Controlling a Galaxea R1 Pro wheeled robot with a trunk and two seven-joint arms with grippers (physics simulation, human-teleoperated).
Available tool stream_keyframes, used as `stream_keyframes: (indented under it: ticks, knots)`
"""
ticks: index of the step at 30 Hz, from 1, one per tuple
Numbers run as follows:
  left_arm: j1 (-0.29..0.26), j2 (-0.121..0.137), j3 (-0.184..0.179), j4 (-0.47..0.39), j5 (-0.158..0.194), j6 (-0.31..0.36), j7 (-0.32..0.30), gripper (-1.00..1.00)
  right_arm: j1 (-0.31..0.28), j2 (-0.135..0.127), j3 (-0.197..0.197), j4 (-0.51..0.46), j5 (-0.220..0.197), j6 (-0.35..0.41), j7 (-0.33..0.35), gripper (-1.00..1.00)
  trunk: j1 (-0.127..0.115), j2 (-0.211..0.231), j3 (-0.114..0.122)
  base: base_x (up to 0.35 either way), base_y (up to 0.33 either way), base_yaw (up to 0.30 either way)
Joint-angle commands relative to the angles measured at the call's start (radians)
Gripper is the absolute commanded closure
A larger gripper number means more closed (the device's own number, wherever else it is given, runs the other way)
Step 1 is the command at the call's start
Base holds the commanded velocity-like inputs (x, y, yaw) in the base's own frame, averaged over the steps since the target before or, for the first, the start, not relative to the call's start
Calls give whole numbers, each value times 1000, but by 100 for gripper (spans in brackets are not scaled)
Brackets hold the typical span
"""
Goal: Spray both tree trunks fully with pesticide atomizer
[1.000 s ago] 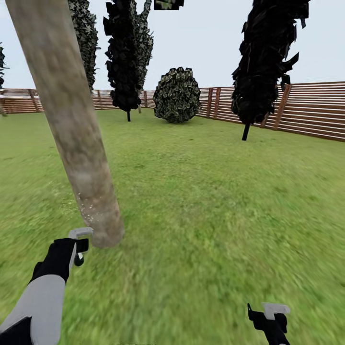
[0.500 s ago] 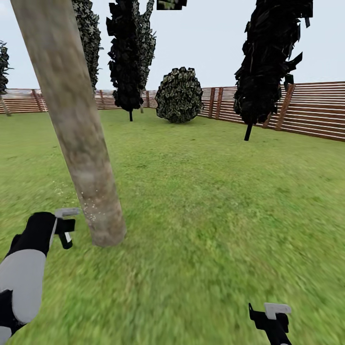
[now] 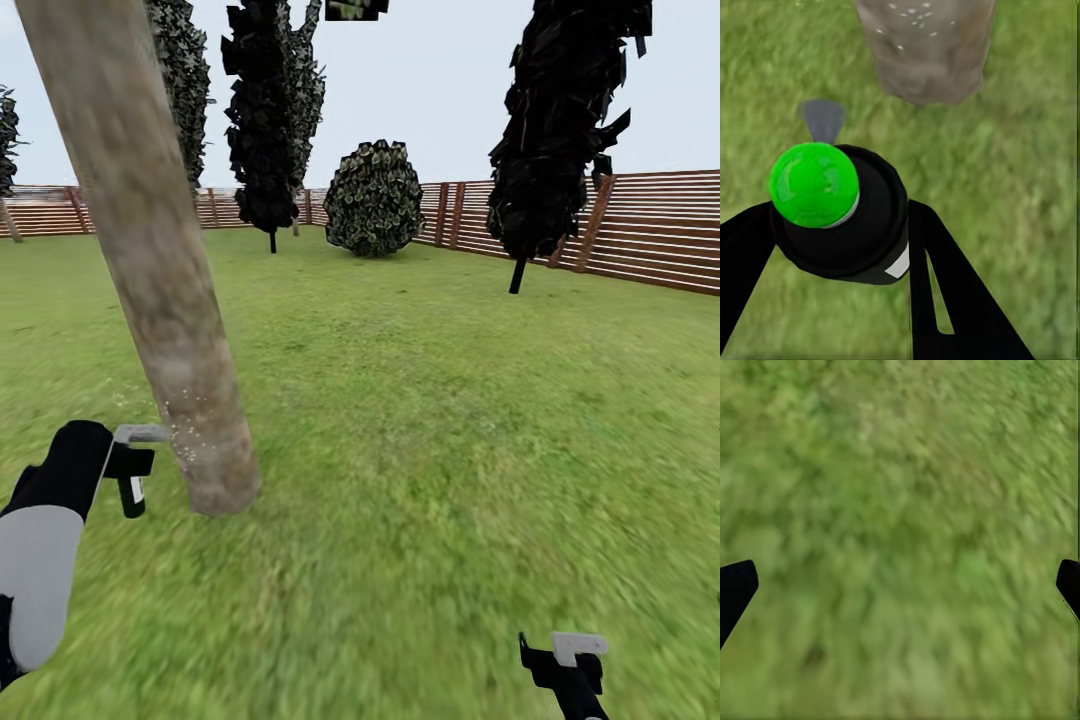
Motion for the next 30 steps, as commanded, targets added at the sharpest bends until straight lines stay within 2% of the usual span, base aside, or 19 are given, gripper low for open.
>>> stream_keyframes:
  ticks: [1,15,26,30]
  knots:
    - [-1,-1,4,-1,-10,2,-10,100,-1,0,-4,2,11,-2,-6,-100,0,0,-1,89,-235,0]
    - [1,-2,8,-35,-9,2,-10,100,-1,5,-3,3,11,-3,-6,-100,0,0,-1,89,-272,16]
    - [0,-3,8,-35,-10,2,-8,100,-1,6,-3,3,11,-3,-6,-100,0,0,-1,11,-277,255]
    - [1,-4,7,-35,-9,2,-8,100,-1,5,-3,3,11,-3,-6,-100,0,0,-1,94,-277,65]
